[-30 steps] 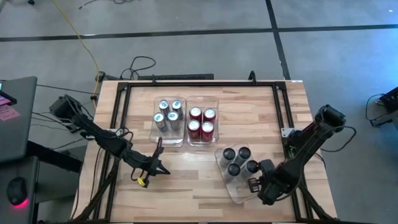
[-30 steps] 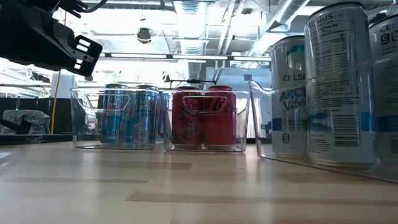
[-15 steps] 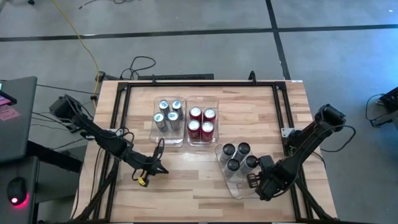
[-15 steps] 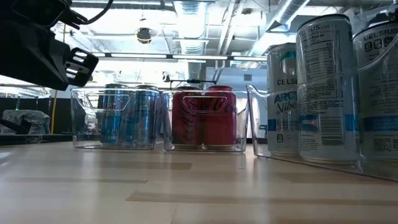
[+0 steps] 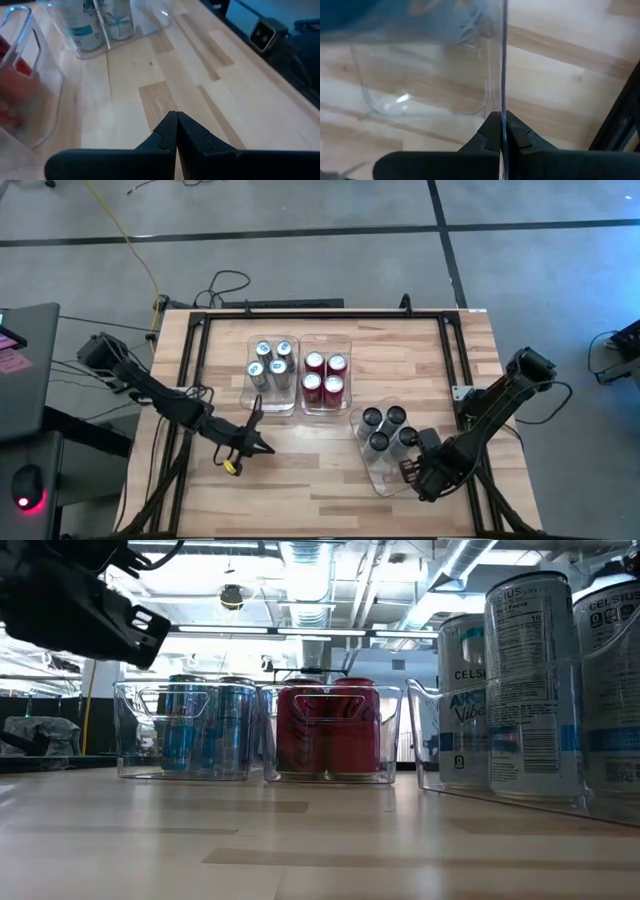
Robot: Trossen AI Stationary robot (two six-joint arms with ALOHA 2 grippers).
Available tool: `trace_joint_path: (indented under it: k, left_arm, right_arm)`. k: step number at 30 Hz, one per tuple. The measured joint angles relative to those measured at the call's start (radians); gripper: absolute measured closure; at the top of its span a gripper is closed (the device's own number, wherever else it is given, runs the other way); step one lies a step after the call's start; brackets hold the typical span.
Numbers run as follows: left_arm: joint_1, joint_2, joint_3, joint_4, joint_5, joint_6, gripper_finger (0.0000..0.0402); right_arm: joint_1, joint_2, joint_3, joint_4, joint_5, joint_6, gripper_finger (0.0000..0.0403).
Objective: Sort soda cans
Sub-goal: Move the transparent bin to the center of the table
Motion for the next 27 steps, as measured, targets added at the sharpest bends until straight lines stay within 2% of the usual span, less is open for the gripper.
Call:
trace_joint_path:
  k: [4, 27]
  left_arm:
    - [0.015, 0.000, 0.000, 0.030, 0.026, -0.001, 0.0401]
    - [0.013, 0.001, 0.000, -0.032, 0.045, -0.027, 0.0401]
  right_arm:
    - [0.010, 0.000, 0.000, -0.026, 0.012, 0.093, 0.0390]
    - [-0.070, -0.001, 0.001, -0.060, 0.032, 0.093, 0.0396]
